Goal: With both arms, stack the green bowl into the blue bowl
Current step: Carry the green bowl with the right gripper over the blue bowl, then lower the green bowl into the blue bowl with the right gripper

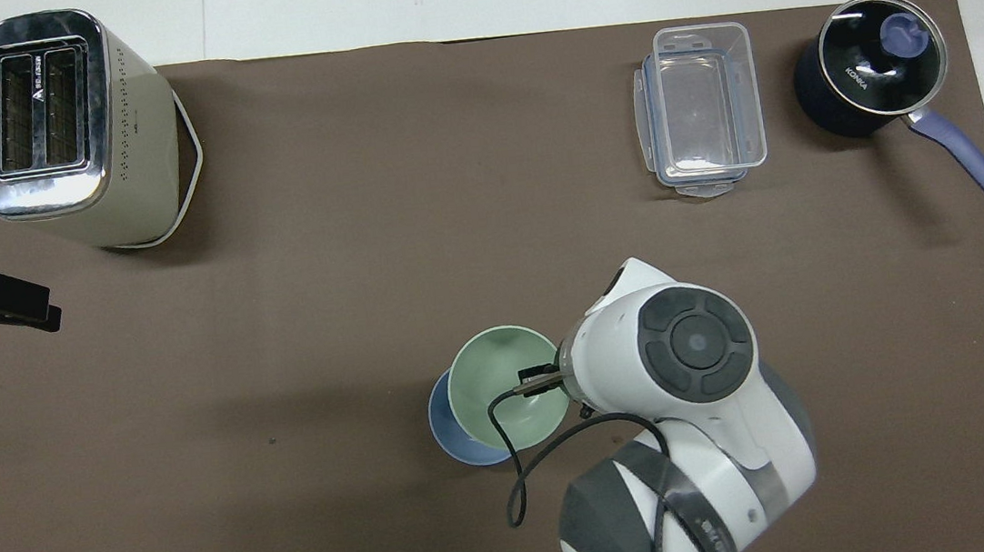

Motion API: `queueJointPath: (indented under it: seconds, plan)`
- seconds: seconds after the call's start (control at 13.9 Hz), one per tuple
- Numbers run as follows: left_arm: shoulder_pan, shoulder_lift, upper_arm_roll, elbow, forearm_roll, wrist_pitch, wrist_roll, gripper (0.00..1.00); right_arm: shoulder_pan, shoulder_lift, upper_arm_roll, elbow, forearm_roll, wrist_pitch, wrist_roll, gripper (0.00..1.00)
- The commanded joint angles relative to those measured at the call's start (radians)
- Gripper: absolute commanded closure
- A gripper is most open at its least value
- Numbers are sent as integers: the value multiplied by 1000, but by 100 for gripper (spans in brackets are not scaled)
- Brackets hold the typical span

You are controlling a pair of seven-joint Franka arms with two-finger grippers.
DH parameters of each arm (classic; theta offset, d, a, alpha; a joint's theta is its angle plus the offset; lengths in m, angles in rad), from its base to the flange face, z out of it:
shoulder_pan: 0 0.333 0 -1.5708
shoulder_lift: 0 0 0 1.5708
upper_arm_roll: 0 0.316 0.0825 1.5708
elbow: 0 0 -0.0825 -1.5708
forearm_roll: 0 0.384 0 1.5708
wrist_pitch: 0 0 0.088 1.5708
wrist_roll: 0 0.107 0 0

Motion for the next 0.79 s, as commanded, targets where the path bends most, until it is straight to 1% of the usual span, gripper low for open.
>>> queueJointPath:
  seconds: [0.0, 0.14, 0.22, 0.36, 0.72]
  plan:
    - [5, 3, -4, 12, 13, -20, -10, 0, 36, 51, -6, -12, 12, 73, 36, 100]
    - [5, 3, -4, 12, 13, -20, -10, 0, 36, 96, -6, -12, 12, 120, 30, 100]
    - [5, 3, -4, 12, 13, -20, -10, 0, 39, 102, -6, -12, 12, 117, 31, 100]
    - [5, 3, -4, 12, 13, -20, -10, 0, 41, 102, -4, -33, 12, 117, 33, 100]
    - [5, 3, -4, 12, 13, -20, -10, 0, 53, 105, -4, -38, 14, 102, 69, 100]
